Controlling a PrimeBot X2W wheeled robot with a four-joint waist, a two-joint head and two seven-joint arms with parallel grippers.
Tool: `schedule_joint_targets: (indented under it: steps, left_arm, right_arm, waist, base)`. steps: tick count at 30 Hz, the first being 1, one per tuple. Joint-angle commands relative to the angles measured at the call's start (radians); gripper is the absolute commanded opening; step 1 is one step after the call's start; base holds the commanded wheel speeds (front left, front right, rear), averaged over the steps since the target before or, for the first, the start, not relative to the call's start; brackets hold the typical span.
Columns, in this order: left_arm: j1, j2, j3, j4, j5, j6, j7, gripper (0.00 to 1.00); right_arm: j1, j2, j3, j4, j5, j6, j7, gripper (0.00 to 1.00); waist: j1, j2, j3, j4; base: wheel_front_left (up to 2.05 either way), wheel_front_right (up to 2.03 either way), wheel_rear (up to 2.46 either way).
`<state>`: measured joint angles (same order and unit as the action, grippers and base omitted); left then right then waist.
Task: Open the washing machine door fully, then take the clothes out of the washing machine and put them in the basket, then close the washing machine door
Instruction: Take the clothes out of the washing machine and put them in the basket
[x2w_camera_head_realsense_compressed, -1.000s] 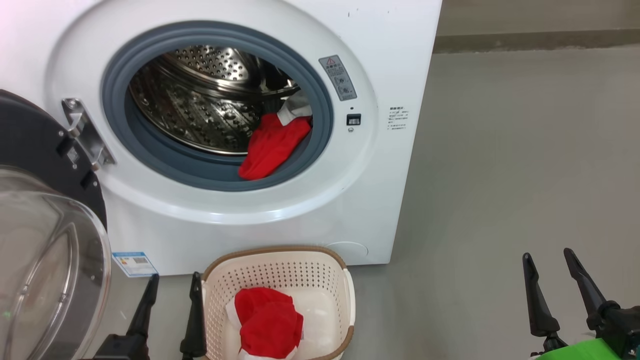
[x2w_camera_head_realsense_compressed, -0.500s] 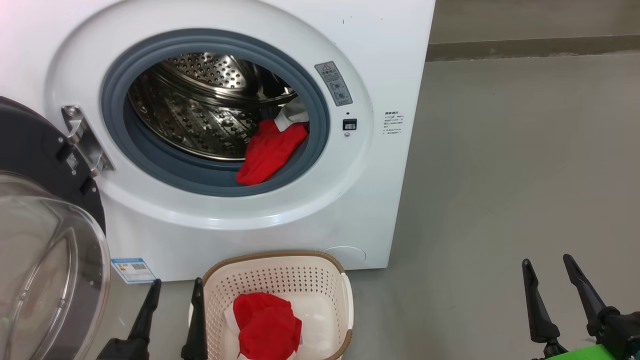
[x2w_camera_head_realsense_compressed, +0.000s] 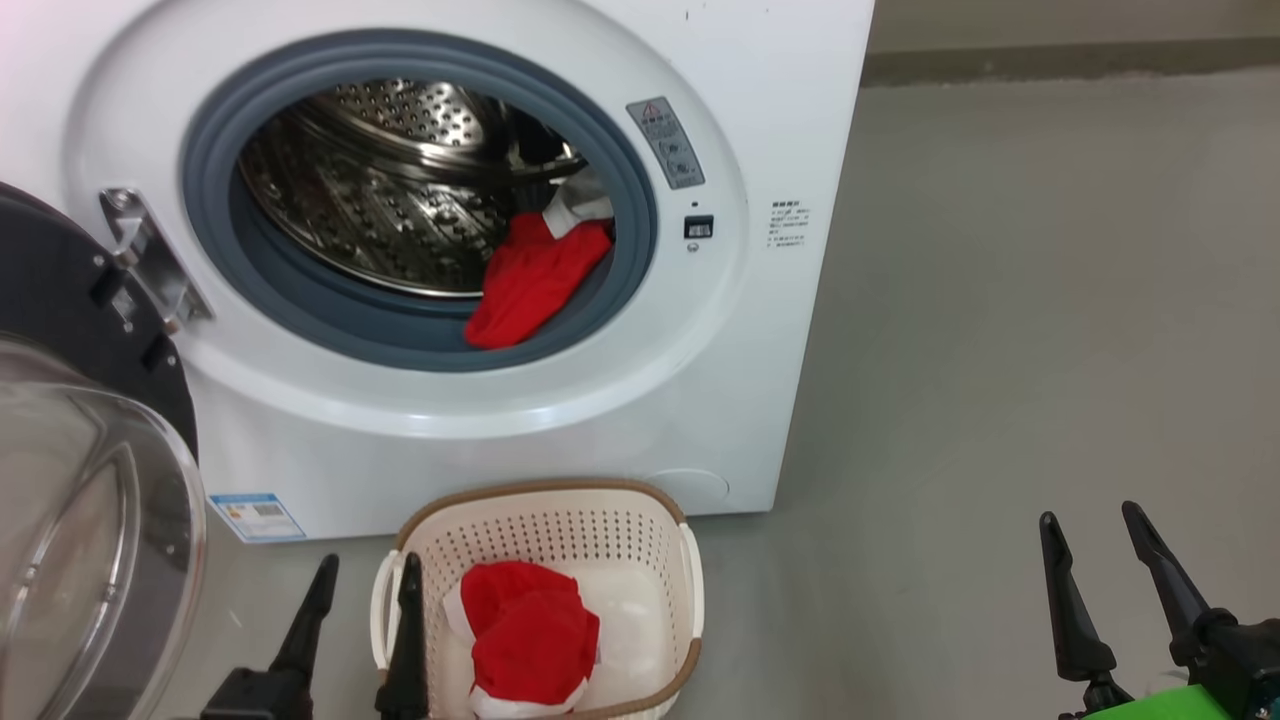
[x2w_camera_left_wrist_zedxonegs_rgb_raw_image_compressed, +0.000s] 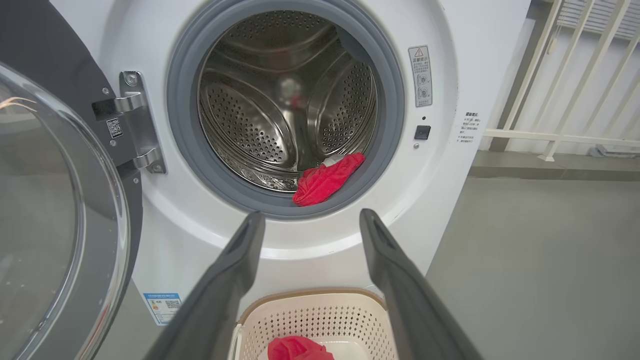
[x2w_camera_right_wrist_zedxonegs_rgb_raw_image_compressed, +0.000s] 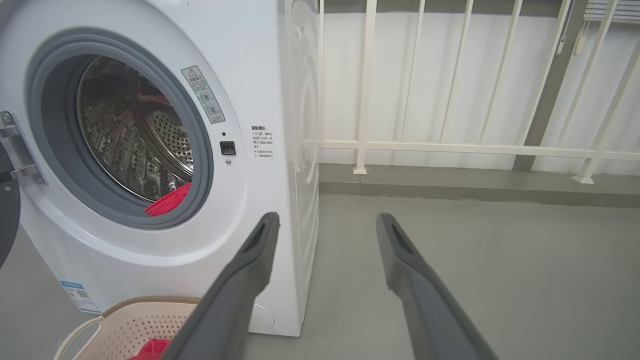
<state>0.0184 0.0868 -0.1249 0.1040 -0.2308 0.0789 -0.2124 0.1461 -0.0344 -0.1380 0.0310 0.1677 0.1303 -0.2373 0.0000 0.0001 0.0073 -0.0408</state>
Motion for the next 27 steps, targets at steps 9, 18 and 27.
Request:
schedule_joint_targets:
  steps: [9,18,27]
  left_arm:
    - [-0.178,0.002,0.006,0.004,-0.014,-0.018,-0.005,1.0]
    - [-0.397,0.021,0.01,0.1,-0.012,-0.031,-0.006,1.0]
    - [-0.594,0.045,0.03,0.241,-0.043,-0.063,0.001,1.0]
  right_arm:
    - [-0.09,-0.016,0.044,-0.044,-0.008,0.0,0.002,1.0]
    - [-0.153,-0.016,0.063,-0.046,-0.002,0.0,-0.003,1.0]
    - [-0.202,-0.016,0.085,-0.03,0.006,0.0,-0.011,1.0]
  waist:
    - [0.0,-0.0001,0.15,-0.002]
    - [0.0,-0.0001,0.277,-0.018]
    - [0.0,-0.0001,0.357,-0.048]
  base:
    - [0.0,0.0,0.0]
    - [0.0,0.0,0.0]
    - [0.0,0.0,0.0]
